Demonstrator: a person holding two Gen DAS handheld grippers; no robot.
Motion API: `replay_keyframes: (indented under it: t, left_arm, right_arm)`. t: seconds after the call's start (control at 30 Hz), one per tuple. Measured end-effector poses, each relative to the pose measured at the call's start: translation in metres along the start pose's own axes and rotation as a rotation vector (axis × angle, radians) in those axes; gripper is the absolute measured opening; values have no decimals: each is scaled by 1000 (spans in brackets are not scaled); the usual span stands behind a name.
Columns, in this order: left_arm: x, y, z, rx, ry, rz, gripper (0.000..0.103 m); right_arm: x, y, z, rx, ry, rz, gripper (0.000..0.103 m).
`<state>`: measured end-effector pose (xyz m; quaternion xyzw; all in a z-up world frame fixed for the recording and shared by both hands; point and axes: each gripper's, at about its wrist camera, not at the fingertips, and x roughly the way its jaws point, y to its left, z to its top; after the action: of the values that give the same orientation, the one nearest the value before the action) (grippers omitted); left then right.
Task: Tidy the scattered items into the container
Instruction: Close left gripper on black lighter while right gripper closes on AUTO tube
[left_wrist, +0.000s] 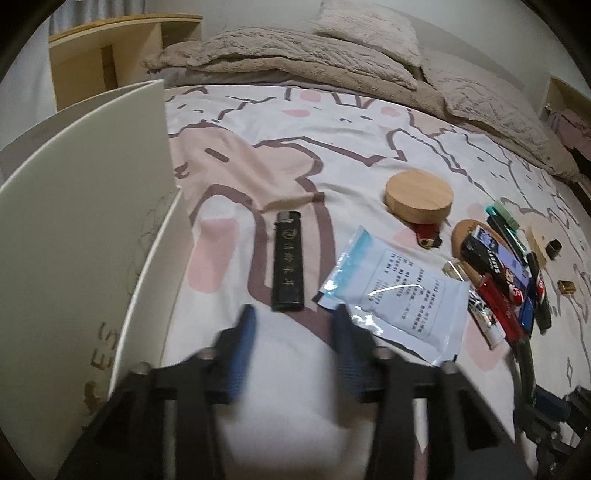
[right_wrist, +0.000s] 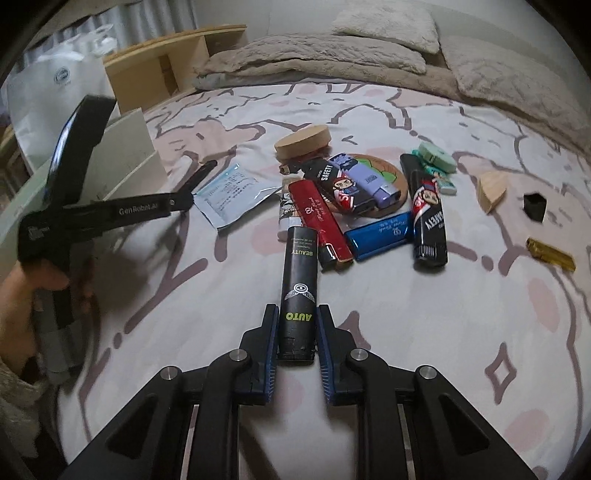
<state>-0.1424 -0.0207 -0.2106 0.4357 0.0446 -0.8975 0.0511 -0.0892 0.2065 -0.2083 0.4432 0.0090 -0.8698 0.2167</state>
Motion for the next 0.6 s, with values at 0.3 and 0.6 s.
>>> replay_keyframes:
  t: [0.3,0.6]
  left_arm:
    - [8,-2,5,22,4,23,49]
    - [19,-2,17,20,-2,10,49]
  right_arm:
    - [-16,-25,-3,144,-17,64,20]
    - [-28,-32,-3,189,-45,91,20]
